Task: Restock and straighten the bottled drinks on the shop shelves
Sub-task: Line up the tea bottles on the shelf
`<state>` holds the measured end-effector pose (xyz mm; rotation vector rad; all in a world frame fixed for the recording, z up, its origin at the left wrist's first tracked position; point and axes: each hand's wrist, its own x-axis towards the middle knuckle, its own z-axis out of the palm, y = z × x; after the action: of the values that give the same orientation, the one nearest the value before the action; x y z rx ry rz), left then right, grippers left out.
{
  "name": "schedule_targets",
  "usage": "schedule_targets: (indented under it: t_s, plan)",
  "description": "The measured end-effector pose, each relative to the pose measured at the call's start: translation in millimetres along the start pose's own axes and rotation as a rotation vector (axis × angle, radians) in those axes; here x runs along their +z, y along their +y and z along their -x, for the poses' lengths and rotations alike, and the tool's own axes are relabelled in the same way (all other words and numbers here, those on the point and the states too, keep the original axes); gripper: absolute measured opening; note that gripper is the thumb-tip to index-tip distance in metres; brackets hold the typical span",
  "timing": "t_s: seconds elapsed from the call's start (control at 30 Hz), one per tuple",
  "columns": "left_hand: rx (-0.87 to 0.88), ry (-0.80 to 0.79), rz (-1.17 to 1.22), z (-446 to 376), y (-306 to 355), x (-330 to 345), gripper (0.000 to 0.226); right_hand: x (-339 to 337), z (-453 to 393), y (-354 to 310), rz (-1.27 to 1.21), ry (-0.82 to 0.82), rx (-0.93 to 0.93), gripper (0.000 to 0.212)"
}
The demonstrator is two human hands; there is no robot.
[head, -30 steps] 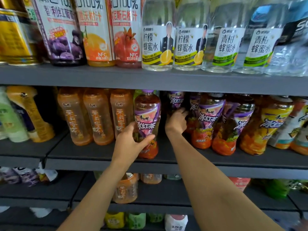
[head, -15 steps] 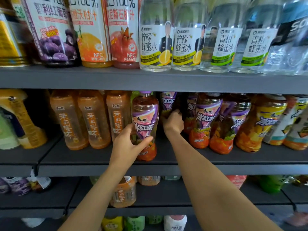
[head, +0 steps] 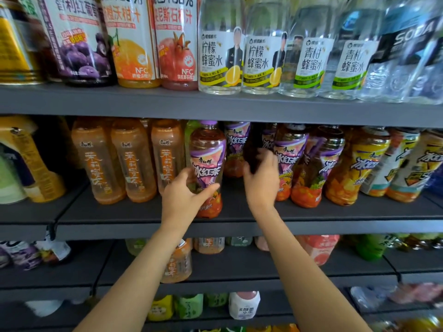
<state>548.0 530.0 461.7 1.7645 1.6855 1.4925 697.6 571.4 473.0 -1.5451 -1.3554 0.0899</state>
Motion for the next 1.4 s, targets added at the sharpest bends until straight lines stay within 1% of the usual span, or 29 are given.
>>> schedule_targets:
  t_s: [0.07, 0.1, 0.13, 0.17, 0.23, 0.3, 0.37, 0.43, 0.53, 0.6, 0.7, 0.8, 0.9, 1.07, 1.17, 1.23, 1.27, 1.33, 1.4]
  plan:
    - [-0.010, 0.006, -0.023, 0, 5, 7, 0.057, -24, 9, 8, -0.038, 0.172, 0.029, 0.038]
    - [-0.012, 0.007, -0.048, 0, 8, 12, 0.059, -33, 11, 12, -0.039, 0.222, 0.060, 0.040]
    - [-0.017, 0.009, -0.078, -1, 12, 17, 0.060, -39, 11, 17, -0.019, 0.237, 0.083, 0.045]
    - [-0.027, 0.013, -0.112, -1, 16, 23, 0.061, -42, 12, 22, 0.027, 0.207, 0.102, 0.051]
    - [-0.041, 0.043, -0.189, -2, 24, 36, 0.062, -39, 10, 30, 0.163, 0.051, 0.155, 0.069]
    - [-0.045, 0.079, -0.227, -1, 30, 47, 0.061, -34, 5, 36, 0.254, -0.071, 0.220, 0.077]
    - [-0.050, 0.063, -0.204, 1, 30, 52, 0.060, -29, -1, 39, 0.267, -0.091, 0.270, 0.071]
    - [-0.055, 0.004, -0.194, 4, 26, 52, 0.062, -29, -7, 40, 0.252, -0.078, 0.280, 0.060]
    - [-0.065, -0.046, -0.225, 5, 22, 51, 0.068, -34, -8, 42, 0.227, -0.109, 0.249, 0.052]
    - [-0.092, -0.050, -0.230, 1, 24, 56, 0.065, -36, -4, 43, 0.229, -0.140, 0.207, 0.050]
    - [-0.123, -0.034, -0.235, -6, 33, 71, 0.058, -38, 3, 43, 0.230, -0.162, 0.148, 0.049]
    - [-0.117, -0.078, -0.285, -14, 41, 85, 0.056, -41, 4, 44, 0.244, -0.196, 0.116, 0.050]
    - [-0.102, -0.114, -0.332, -24, 42, 92, 0.059, -43, 2, 46, 0.254, -0.231, 0.112, 0.052]
    - [-0.098, -0.110, -0.340, -21, 42, 96, 0.061, -46, -2, 47, 0.256, -0.267, 0.100, 0.056]
    - [-0.073, -0.040, -0.264, -7, 38, 93, 0.060, -50, -2, 49, 0.221, -0.273, 0.076, 0.053]
    - [0.045, 0.056, -0.132, 10, 37, 86, 0.055, -53, 4, 49, 0.193, -0.266, 0.030, 0.051]
    - [0.118, 0.064, -0.068, 19, 39, 83, 0.053, -53, 9, 48, 0.177, -0.265, -0.005, 0.050]
    - [0.193, -0.002, 0.015, 26, 44, 79, 0.058, -49, 22, 43, 0.149, -0.276, -0.068, 0.043]
    - [0.166, -0.044, 0.040, 24, 47, 75, 0.065, -40, 32, 36, 0.101, -0.297, -0.102, 0.040]
